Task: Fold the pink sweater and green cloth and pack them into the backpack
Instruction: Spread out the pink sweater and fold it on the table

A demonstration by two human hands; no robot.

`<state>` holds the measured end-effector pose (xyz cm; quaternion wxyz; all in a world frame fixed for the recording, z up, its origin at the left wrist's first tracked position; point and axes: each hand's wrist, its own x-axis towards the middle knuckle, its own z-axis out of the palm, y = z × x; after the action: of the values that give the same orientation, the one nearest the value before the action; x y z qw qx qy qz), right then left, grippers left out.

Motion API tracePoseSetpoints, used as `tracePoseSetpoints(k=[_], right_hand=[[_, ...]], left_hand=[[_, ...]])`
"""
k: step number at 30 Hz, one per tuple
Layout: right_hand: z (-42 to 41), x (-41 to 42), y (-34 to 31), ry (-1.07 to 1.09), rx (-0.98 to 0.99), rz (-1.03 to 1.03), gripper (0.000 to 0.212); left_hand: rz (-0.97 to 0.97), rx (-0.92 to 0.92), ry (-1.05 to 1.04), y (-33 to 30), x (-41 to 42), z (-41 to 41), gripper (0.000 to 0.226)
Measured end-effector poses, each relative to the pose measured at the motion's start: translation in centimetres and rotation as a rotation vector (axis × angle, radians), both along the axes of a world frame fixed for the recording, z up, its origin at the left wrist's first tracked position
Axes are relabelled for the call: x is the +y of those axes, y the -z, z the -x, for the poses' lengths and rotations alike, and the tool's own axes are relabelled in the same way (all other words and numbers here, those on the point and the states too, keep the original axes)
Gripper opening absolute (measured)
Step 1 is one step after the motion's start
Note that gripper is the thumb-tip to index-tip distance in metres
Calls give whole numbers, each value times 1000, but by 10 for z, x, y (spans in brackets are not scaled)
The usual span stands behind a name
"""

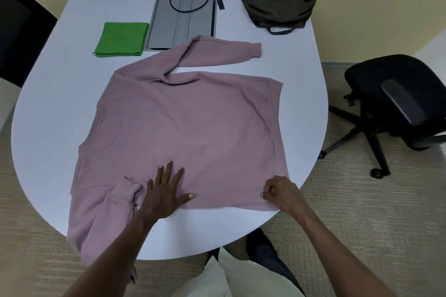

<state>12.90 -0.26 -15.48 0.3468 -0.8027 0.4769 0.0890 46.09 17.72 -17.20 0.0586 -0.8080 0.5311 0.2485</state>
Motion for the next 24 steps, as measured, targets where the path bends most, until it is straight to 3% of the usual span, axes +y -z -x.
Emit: tracePoseSetpoints(k=[3,6,8,10,12,14,17,24], right_hand=[[-7,-10,6,38,39,-28,20],[-22,-18,7,15,-39,253,10],[-30,-23,10,-51,-6,393,28],[-38,-26,11,-73,78,488,28],[-49,-30,7,4,89,545,18],[-64,-41,-3,124,9,535,27],[-87,-75,-15,257,-142,470,29],[-116,-190,-31,441,-280,387,21]], left_hand=[[-57,-2,-42,-2,0,-1,117],[-105,45,-90,-7,-8,1,112],[-108,59,-115,-8,-13,2,102],[-104,27,-114,-7,-16,2,93],[-13,-82,-108,-8,-22,0,84],[125,-131,-97,-11,-34,-5,70],[298,-119,-72,-18,-61,-13,43],[561,-20,-107,-38,-157,-44,21]])
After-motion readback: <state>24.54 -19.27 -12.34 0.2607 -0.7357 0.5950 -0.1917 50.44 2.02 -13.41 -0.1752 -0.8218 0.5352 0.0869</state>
